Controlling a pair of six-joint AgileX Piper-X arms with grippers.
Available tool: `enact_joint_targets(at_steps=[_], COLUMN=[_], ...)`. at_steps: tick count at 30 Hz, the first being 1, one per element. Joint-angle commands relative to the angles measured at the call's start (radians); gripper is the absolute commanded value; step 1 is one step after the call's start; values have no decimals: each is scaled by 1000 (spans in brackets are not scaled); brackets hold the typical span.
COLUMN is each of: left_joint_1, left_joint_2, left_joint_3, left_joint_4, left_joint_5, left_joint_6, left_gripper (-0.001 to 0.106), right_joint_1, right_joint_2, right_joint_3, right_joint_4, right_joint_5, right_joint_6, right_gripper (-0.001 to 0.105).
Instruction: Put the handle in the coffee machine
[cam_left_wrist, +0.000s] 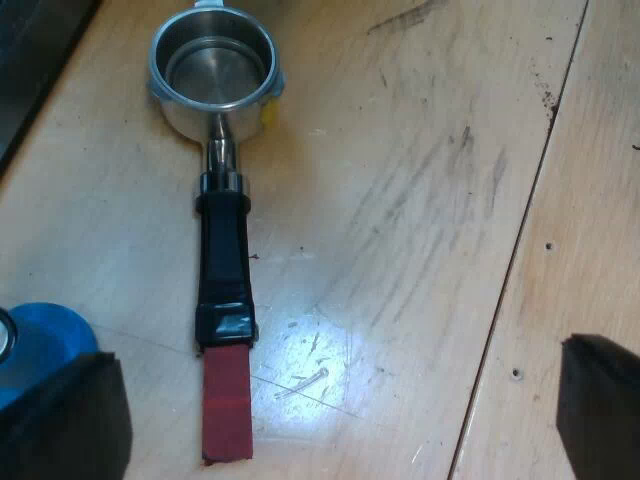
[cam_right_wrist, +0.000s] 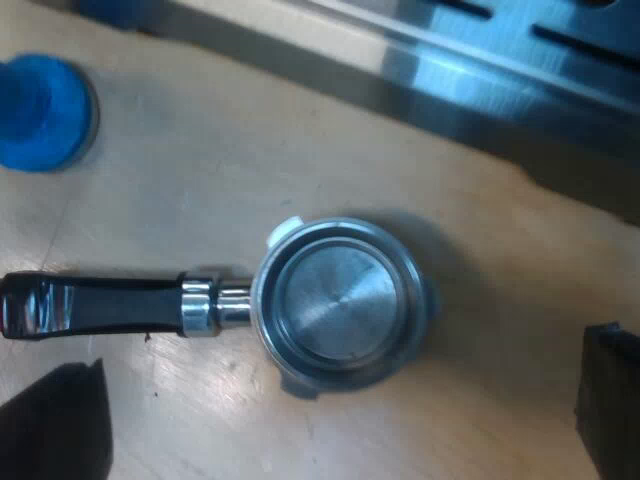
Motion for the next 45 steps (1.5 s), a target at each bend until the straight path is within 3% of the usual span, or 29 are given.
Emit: enact_joint_targets(at_steps=[1, 12, 20, 42, 44, 45], left_joint_1=[2, 2, 2, 2, 2, 2], left_joint_2=[-6, -6, -6, -6, -6, -6], left_joint_3=[-6, -6, -6, -6, -6, -6], left_joint_4=[-4, -4, -4, -4, -4, -4], left_joint_5=[0, 0, 0, 0, 0, 0], left_joint_6=[6, 6, 6, 6, 6, 6], left_gripper=[87, 87, 87, 87, 87, 87], right_joint_1=[-15, -49, -76, -104, -104, -104], right_joint_2=[42, 166, 243, 349, 349, 349], right_joint_3=[-7, -7, -7, -7, -7, -7], right_joint_4=[-44, -81, -82, -154, -156, -156], right_joint_5=[-32, -80, -101, -181, -181, -184], right_joint_6=[-24, -42, -90, -97, -97, -97], right_gripper=[96, 96, 96, 95, 92, 84])
